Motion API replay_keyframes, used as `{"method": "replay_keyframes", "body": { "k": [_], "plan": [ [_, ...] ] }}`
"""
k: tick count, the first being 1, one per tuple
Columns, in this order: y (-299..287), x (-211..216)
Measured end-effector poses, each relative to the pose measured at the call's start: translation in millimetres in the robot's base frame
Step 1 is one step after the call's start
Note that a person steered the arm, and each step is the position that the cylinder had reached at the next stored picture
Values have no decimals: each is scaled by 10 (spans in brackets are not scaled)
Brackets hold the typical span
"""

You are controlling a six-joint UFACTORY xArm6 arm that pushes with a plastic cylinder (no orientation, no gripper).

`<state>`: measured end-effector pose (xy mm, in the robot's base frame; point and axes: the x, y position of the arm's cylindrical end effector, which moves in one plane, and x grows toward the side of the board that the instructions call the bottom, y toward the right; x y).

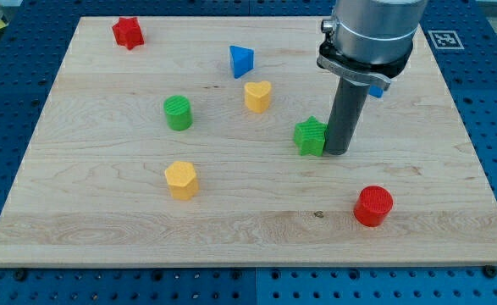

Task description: Place the green star towards the right side of the green circle

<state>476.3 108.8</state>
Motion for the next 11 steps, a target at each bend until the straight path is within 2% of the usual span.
{"method": "replay_keyframes", "body": {
  "k": [3,4,5,7,9,11],
  "plan": [
    [-55,78],
    [-244,60],
    [-452,-4],
    [-375,-100],
    [-511,-374],
    [-535,-287]
  ]
}}
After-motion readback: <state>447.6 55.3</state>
